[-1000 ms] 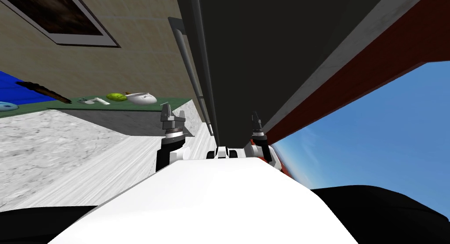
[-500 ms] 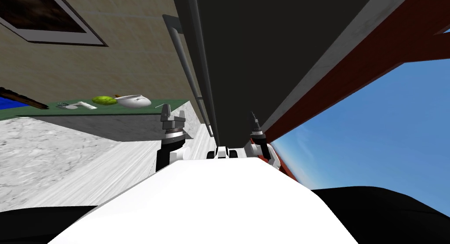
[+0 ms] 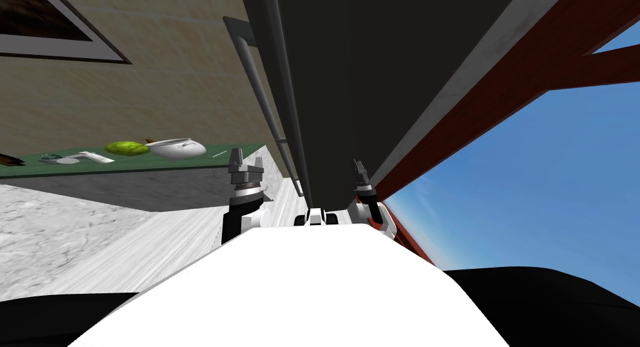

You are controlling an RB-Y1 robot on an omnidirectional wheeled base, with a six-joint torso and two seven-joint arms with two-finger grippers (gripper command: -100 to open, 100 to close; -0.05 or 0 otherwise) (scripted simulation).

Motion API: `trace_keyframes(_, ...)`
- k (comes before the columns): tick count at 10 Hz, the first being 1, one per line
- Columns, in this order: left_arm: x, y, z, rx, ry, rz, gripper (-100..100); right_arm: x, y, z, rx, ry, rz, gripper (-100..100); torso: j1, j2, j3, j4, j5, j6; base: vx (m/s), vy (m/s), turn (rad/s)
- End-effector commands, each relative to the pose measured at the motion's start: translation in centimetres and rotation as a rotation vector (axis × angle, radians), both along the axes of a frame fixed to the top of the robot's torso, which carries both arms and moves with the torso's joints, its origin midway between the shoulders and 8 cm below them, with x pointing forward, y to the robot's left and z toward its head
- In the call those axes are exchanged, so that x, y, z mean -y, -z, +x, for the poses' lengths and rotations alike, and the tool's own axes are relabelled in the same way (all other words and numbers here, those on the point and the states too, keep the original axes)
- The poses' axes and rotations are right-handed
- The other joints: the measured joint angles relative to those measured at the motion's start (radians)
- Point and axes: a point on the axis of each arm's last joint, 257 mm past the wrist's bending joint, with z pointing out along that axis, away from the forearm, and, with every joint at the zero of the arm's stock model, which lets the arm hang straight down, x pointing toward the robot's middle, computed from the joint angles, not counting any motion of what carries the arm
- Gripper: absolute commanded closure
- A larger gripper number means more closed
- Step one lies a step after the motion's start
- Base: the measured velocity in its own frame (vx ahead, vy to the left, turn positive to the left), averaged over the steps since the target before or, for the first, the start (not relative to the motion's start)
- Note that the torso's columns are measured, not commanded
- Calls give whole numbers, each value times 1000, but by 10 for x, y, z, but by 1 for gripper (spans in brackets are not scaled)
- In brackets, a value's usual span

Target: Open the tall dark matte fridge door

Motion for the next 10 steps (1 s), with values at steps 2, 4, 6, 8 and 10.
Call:
trace_keyframes(2,0,0,0,0,0,0,0,-13,-22,1,71,21,-90,-100,4,0,0,0,1,0,16,38,-60)
trace_keyframes(4,0,0,0,0,0,0,0,-13,-22,1,71,21,-90,-100,4,0,0,-2,1,-1,-3,-6,19)
trace_keyframes(6,0,0,0,0,0,0,0,-13,-22,1,71,21,-90,-100,4,-1,-1,-1,1,0,3,3,3)
trace_keyframes(8,0,0,0,0,0,0,0,-13,-22,1,71,21,-90,-100,4,0,0,-1,1,0,-2,-9,-14)
trace_keyframes(10,0,0,0,0,0,0,0,-12,6,10,-5,51,-124,-100,5,0,0,1,2,-1,-34,-8,21)
